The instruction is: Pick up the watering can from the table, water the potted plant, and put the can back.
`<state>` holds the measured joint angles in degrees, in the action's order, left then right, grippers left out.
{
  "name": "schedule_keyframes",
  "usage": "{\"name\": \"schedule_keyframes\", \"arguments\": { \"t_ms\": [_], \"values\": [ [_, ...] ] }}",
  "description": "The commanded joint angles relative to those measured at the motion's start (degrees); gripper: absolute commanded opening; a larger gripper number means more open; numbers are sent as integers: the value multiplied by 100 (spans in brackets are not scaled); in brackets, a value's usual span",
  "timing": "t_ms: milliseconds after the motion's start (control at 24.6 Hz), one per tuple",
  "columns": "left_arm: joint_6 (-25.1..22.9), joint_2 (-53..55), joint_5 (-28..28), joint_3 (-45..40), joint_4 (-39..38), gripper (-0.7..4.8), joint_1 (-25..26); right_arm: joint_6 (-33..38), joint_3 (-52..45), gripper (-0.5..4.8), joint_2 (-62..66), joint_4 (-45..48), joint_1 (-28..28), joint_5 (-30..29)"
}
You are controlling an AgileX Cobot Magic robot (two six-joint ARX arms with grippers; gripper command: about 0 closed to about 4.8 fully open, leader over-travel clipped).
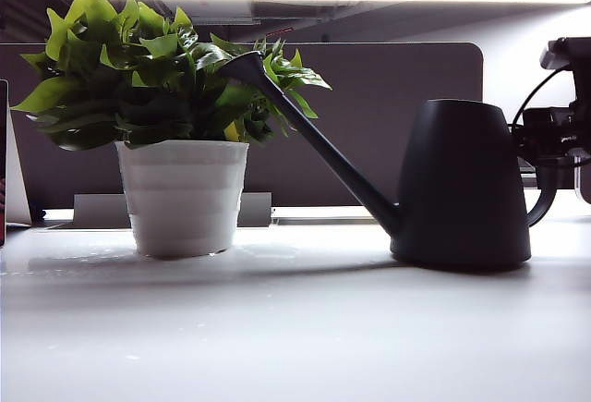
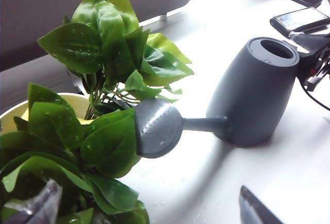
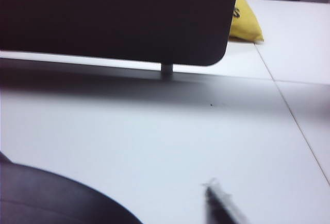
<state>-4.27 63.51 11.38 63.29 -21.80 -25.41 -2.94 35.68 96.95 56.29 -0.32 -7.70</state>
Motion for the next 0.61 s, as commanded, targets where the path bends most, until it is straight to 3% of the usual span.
{"name": "schedule_keyframes", "arguments": {
  "t_ms": [41, 203, 244, 325, 366, 488, 528, 610],
  "values": [
    [-22, -15, 24, 13, 50, 479, 7, 9, 7, 266, -79, -144, 4, -164],
    [-20, -22, 24, 13, 7, 479, 7, -166, -4, 261, -625, -1303, 2, -164],
    [-17, -26, 26, 15, -9, 479, 7, -273, -7, 217, -855, -1668, 4, -162],
    [-17, -70, 33, 15, -109, 479, 7, -352, -7, 56, -1292, -2238, 7, -162],
    [-17, -107, 33, 15, -179, 442, 7, -372, -7, -14, -1604, -2610, 9, -162],
    [-9, -328, 13, 15, -564, -26, 9, -505, -7, -1, -2479, -3569, 4, -160],
    [0, -400, -9, 13, -643, 12, 15, -505, -7, -1, -2815, -3860, -2, -136],
    [22, -608, -17, 13, -826, -5, 15, -472, -7, -1, -3456, -4310, 2, -140]
  ]
}}
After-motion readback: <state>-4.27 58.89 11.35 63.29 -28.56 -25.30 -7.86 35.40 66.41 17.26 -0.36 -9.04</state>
